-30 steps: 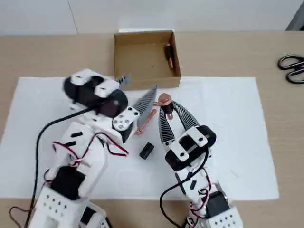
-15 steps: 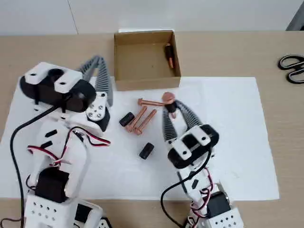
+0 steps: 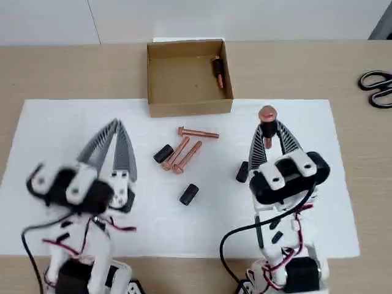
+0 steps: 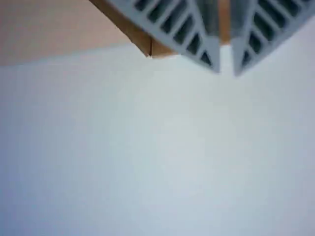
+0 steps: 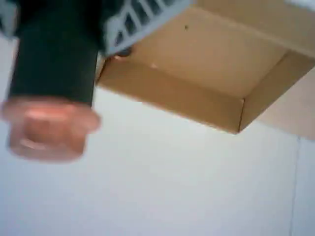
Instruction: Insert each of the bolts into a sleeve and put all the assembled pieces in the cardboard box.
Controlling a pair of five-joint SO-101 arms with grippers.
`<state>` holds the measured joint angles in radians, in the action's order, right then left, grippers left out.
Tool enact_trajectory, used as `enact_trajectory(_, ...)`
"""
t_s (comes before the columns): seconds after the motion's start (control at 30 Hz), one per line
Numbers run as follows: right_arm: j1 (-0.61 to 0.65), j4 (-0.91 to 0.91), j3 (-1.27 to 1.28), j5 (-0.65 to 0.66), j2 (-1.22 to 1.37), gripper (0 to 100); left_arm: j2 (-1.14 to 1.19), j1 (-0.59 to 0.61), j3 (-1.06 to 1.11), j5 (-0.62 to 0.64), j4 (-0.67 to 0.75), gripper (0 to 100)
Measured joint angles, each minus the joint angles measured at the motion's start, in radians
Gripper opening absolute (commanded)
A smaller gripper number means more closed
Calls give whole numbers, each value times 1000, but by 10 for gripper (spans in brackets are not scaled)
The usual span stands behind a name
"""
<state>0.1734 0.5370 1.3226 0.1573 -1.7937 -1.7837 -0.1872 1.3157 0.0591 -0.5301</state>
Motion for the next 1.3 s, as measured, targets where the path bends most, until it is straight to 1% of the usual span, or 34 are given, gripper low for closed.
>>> enact_trajectory(0.1, 3, 55, -80, 0, 11, 2, 5, -3, 48, 0, -2, 6)
enact_trajectory(0.23, 3, 115, -203, 0, 109, 2, 0, -5, 75, 0, 21, 6)
enact_trajectory(0.37, 3, 127, -348, 0, 290, 2, -6, 2, 83, 2, 31, 6)
enact_trajectory(0.5, 3, 124, -457, 0, 534, 2, -5, 2, 84, -3, 31, 6)
enact_trajectory(0.67, 6, 18, -566, 0, 873, 3, -6, 2, 84, -3, 31, 6)
enact_trajectory(0.87, 101, -100, -732, 0, 1304, 3, -6, 2, 84, -3, 31, 6)
enact_trajectory(0.97, 120, -143, -861, 0, 1494, 3, -6, 2, 84, -3, 31, 6)
enact_trajectory(1.2, 118, -155, -1174, 0, 1806, 3, -6, 2, 84, -3, 31, 6)
enact_trajectory(1.3, 121, -204, -1284, 0, 1924, 3, -6, 2, 84, -3, 31, 6)
